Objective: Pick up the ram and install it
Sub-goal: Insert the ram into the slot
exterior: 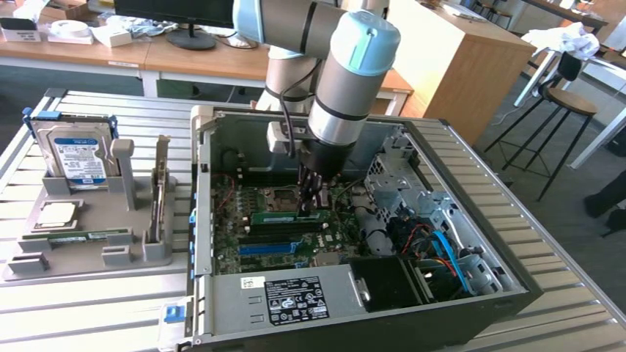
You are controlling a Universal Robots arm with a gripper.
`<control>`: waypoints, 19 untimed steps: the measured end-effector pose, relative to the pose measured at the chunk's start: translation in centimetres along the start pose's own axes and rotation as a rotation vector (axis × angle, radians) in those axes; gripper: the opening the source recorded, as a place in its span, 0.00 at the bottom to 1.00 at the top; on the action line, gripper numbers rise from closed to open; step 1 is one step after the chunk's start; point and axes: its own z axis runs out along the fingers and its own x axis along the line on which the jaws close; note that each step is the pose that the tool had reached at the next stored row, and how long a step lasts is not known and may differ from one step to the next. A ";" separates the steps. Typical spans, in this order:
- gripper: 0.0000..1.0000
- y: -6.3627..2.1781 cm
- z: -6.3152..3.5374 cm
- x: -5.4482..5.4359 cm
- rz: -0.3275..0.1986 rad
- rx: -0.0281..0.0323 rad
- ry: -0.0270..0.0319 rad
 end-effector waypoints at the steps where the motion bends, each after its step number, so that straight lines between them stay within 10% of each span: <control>1: 0.11 0.00 0.00 0.0 0.000 -0.0001 0.0013; 19: 0.11 -0.02 0.40 0.0 0.000 -0.0005 0.0052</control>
